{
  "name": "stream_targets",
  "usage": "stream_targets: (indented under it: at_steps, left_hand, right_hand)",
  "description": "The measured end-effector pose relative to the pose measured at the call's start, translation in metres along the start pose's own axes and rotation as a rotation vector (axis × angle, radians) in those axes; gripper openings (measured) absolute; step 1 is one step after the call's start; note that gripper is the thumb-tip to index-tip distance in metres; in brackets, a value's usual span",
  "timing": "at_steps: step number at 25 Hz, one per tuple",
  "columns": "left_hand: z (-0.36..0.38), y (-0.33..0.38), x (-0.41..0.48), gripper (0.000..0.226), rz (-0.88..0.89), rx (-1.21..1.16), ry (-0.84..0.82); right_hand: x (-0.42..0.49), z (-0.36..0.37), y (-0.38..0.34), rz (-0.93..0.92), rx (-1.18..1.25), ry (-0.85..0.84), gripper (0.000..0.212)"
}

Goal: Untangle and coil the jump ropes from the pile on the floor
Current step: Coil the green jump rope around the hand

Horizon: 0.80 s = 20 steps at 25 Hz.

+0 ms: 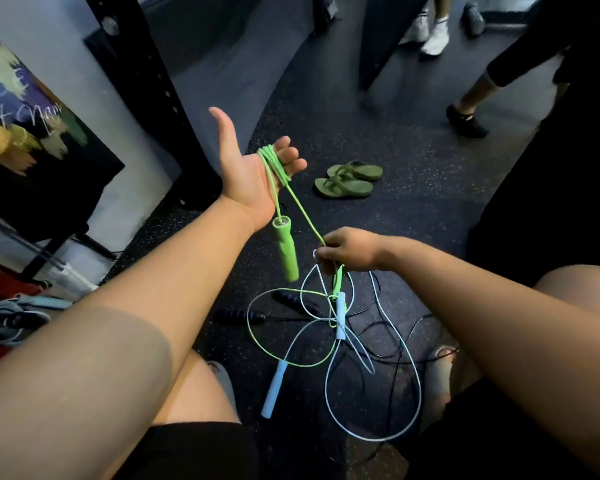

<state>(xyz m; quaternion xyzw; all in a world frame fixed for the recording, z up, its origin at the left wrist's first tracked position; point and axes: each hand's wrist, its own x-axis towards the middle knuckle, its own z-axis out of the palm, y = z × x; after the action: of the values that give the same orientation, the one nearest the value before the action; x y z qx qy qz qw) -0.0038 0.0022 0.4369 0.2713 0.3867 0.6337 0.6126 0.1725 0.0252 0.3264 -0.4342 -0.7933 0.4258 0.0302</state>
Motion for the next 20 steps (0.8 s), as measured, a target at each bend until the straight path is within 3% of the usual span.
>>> stream_targets:
  at_steps: [4, 8, 10, 12, 14, 16, 20]
  left_hand:
    - [-0.014, -0.004, 0.012, 0.091, 0.076, 0.106, 0.195]
    - [-0.020, 0.000, 0.019, 0.093, 0.061, 0.067, 0.227]
    - [-0.020, -0.002, 0.022, 0.090, 0.047, 0.074, 0.271]
    - [-0.025, -0.009, 0.027, 0.101, -0.034, 0.242, 0.264]
    - [-0.027, -0.015, 0.025, 0.130, -0.181, 0.553, 0.081]
    - [-0.020, -0.023, 0.014, 0.135, -0.294, 0.758, -0.170]
    - [-0.001, -0.040, -0.006, 0.121, -0.428, 0.660, -0.445]
  right_hand:
    - [-0.009, -0.014, -0.020, -0.125, -0.227, 0.026, 0.026]
    - [-0.021, -0.014, -0.044, -0.279, -0.362, 0.050, 0.032]
    - [-0.026, -0.020, -0.057, -0.392, -0.421, 0.128, 0.034]
    - [-0.031, -0.032, -0.064, -0.497, -0.434, 0.251, 0.035]
    - [-0.038, -0.047, -0.066, -0.541, -0.369, 0.362, 0.031]
    - [-0.041, -0.060, -0.065, -0.504, -0.276, 0.443, 0.034]
    - [-0.038, -0.077, -0.053, -0.410, -0.167, 0.562, 0.045]
